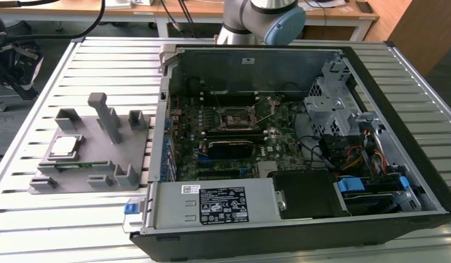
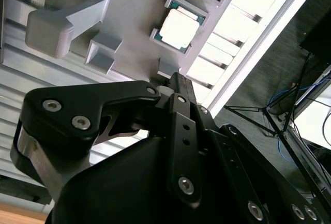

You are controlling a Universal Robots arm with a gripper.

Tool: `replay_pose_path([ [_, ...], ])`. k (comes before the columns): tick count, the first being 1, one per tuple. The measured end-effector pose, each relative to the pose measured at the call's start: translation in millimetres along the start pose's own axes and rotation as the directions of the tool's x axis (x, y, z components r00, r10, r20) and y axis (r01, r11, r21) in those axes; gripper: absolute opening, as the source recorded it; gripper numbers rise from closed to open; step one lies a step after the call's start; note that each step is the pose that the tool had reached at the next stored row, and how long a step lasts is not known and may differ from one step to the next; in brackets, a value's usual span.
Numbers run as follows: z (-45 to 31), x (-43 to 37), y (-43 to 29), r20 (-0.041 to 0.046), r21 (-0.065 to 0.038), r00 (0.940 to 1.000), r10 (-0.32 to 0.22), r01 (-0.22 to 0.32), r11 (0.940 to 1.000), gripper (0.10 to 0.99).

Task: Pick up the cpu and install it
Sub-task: 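Pick up the cpu and move it towards the insertion slot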

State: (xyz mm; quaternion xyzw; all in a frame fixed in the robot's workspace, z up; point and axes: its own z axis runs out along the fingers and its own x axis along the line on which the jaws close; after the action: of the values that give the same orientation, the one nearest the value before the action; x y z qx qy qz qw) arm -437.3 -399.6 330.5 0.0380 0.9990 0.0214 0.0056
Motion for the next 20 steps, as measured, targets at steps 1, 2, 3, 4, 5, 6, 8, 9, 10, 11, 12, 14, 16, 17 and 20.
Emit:
replay_pose_path([
  [1, 0.2, 0.0, 0.0, 0.0000, 0.000, 1.0000, 0.000, 0.000, 1.0000, 0.106],
  [2, 0.5, 0.0, 0.0, 0.0000, 0.000, 1.0000, 0.000, 0.000, 1.0000, 0.106],
  [3, 0.7, 0.0, 0.0, 0.0000, 0.000, 1.0000, 0.000, 0.000, 1.0000, 0.106],
  [4, 1.0, 0.0, 0.0, 0.0000, 0.000, 1.0000, 0.000, 0.000, 1.0000, 0.106],
  [5, 1.3, 0.0, 0.0, -0.0001, 0.000, 1.0000, 0.000, 0.000, 1.0000, 0.106],
  [6, 1.4, 0.0, -0.1, -0.0001, 0.000, 1.0000, 0.000, 0.000, 1.0000, 0.106],
  [8, 2.2, 0.0, -0.1, 0.0000, 0.000, 1.0000, 0.000, 0.000, 1.0000, 0.106],
  [9, 2.6, 0.0, -0.1, 0.0001, 0.000, 1.0000, 0.000, 0.000, 1.0000, 0.106],
  [10, 3.0, 0.0, -0.1, 0.0000, 0.000, 1.0000, 0.000, 0.000, 1.0000, 0.106],
  [11, 3.8, 0.1, -0.2, 0.0001, 0.000, 1.0000, 0.000, 0.000, 1.0000, 0.106],
  [12, 4.6, 0.1, -0.2, 0.0000, 0.000, 1.0000, 0.000, 0.000, 1.0000, 0.106],
  [14, 6.8, 0.1, -0.5, 0.0001, 0.000, 1.0000, 0.000, 0.000, 1.0000, 0.106],
  [16, 9.0, 0.0, -0.9, 0.0000, 0.000, 1.0000, 0.000, 0.000, 1.0000, 0.106],
  [17, 10.2, 0.0, -1.3, 0.0001, 0.000, 1.0000, 0.000, 0.000, 1.0000, 0.106],
  [20, 14.6, 0.1, -2.3, -0.0001, 0.000, 1.0000, -0.004, 0.004, 1.0000, 0.106],
])
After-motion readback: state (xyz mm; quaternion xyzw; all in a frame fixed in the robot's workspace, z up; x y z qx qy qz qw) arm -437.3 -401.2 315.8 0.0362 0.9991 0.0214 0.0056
